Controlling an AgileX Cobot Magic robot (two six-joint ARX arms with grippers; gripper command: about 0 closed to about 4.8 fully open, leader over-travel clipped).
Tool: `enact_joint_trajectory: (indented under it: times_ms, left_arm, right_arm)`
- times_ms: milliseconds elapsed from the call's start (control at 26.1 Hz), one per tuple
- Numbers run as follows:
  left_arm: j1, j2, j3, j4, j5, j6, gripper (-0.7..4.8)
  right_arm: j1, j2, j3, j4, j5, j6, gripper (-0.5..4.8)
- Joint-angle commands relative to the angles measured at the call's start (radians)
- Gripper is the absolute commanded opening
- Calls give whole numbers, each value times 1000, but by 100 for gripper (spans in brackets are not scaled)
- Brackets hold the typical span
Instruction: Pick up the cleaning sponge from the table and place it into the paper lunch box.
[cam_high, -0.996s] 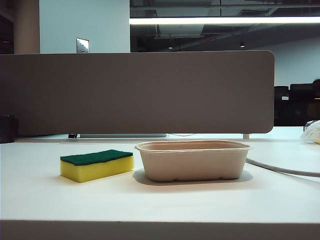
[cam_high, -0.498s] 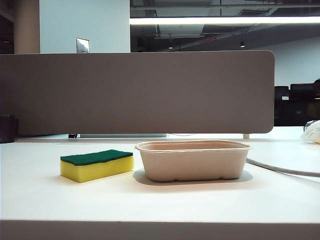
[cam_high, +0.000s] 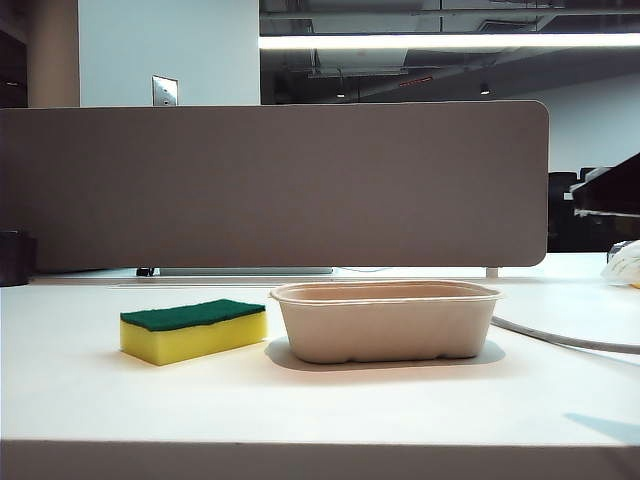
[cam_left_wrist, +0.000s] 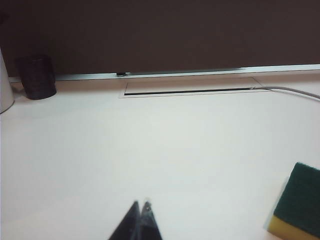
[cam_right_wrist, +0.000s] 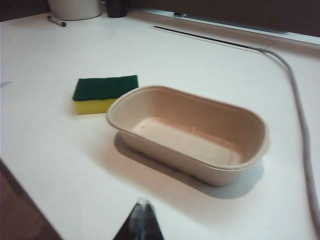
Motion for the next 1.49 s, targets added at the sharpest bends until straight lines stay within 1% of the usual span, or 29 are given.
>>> enact_joint_trajectory:
  times_ms: [38, 652, 767, 805, 843, 882, 920, 958, 996, 1035, 1073, 1111, 1188, 1226, 1303, 1341, 1380, 1456, 1495]
  left_arm:
    - [-1, 1, 1, 19, 0, -3, -5]
    - [0, 1, 1, 19, 0, -3, -5]
    - [-1, 1, 1, 47, 23, -40, -5]
    - [-1, 1, 1, 85, 57, -78, -5]
    - [-1, 1, 1, 126, 97, -163, -5]
    - [-1, 1, 1, 177, 153, -306, -5]
    - [-1, 1, 1, 210, 187, -399, -5]
    - [-1, 1, 1, 220, 211, -476, -6]
    - [-1, 1, 2, 211, 248, -529, -5]
    - [-2, 1, 2, 200, 291, -539, 9]
    - [-12, 5, 2, 190, 340, -539, 76]
    - [-29, 16, 2, 183, 371, -539, 188]
    - [-84, 46, 3, 184, 377, -525, 479]
    - [-116, 59, 5, 185, 359, -491, 479]
    - [-190, 94, 12, 185, 355, -388, 479]
    - [-234, 121, 19, 189, 355, -357, 479]
    - [-275, 152, 22, 206, 346, -346, 479]
    - [-377, 250, 50, 216, 263, -273, 479]
    - [-427, 317, 68, 230, 201, -226, 479]
  right_arm:
    - [2, 0, 1, 12, -2, 0, -5]
    - [2, 0, 1, 12, -2, 0, -5]
    - [2, 0, 1, 12, -2, 0, -5]
    - [2, 0, 1, 12, -2, 0, -5]
    - [2, 0, 1, 12, -2, 0, -5]
    - [2, 0, 1, 12, -2, 0, -5]
    - [2, 0, 1, 12, -2, 0, -5]
    - [2, 0, 1, 12, -2, 0, -5]
    - [2, 0, 1, 12, -2, 0, -5]
    - [2, 0, 1, 12, -2, 0, -5]
    - [2, 0, 1, 12, -2, 0, -5]
    - [2, 0, 1, 12, -2, 0, -5]
    - [2, 0, 1, 12, -2, 0, -5]
    - [2, 0, 1, 13, -2, 0, -5]
    - [2, 0, 1, 13, -2, 0, -5]
    - [2, 0, 1, 12, -2, 0, -5]
    - [2, 0, 1, 12, -2, 0, -5]
    - [2, 0, 1, 12, -2, 0, -5]
    - [2, 0, 1, 12, -2, 0, -5]
